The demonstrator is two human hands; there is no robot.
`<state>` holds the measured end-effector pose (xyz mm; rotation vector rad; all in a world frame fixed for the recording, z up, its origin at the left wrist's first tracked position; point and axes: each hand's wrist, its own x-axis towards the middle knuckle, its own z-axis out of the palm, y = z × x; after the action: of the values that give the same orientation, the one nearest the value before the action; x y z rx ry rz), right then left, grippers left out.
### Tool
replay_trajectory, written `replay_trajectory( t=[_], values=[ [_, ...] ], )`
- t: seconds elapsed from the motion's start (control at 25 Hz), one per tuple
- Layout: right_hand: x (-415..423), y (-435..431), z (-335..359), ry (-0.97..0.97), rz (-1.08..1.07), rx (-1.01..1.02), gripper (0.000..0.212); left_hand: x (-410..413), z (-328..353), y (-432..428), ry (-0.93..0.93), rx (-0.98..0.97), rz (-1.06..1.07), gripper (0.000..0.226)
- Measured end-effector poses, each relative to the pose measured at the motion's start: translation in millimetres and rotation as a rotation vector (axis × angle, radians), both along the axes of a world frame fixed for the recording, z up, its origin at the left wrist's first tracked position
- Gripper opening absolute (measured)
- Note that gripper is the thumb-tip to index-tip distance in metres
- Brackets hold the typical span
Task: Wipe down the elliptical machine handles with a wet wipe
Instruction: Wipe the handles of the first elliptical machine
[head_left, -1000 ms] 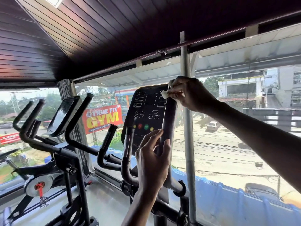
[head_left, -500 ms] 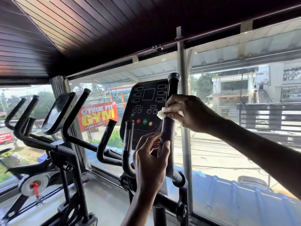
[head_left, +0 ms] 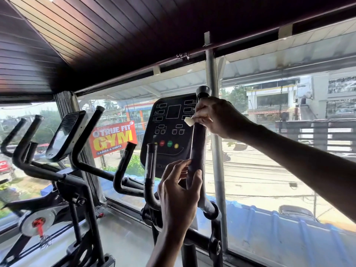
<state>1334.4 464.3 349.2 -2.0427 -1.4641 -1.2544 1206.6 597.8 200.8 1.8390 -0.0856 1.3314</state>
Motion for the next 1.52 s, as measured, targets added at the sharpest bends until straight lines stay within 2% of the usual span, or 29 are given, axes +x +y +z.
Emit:
replay_trajectory(
  t=[0.12, 0.28, 0.6, 0.88, 1.08, 1.32, 1.4, 1.52],
  values=[
    [25.7, 4.0, 33.8, 0.007, -0.083, 0.08, 0.017, -2.0, 3.2, 1.8, 0.021, 0.007, -0.006, 0.03],
    [33.7, 9.0, 39.2, 0.019, -0.132, 0.141, 0.015, -6.2, 1.2, 6.5, 0.065, -0.019, -0.07, 0.028],
    [-34.8, -4.8, -36.6, 0.134, 0.069, -0.063, 0.017, -17.5, 1.6, 12.8, 0.152, -0.032, -0.127, 0.02],
    [-54.5, -9.5, -72.6, 0.223, 0.07, 0.012, 0.022, -18.8, 2.6, 11.7, 0.17, -0.047, -0.105, 0.02],
    [-39.8, -12.9, -57.2, 0.195, 0.075, 0.112, 0.021, -15.6, 9.7, 9.4, 0.184, -0.036, -0.095, 0.024],
    [3.4, -2.3, 1.1, 0.098, -0.064, 0.247, 0.022, -14.8, 7.6, 10.4, 0.187, -0.017, -0.128, 0.019],
    [3.6, 1.2, 7.6, 0.109, -0.078, 0.229, 0.021, -14.3, 4.1, 12.7, 0.199, -0.064, -0.161, 0.017],
    [-16.1, 1.5, -9.6, 0.157, -0.021, 0.072, 0.019, -17.6, 0.3, 14.1, 0.224, -0.194, -0.203, 0.013]
  ],
)
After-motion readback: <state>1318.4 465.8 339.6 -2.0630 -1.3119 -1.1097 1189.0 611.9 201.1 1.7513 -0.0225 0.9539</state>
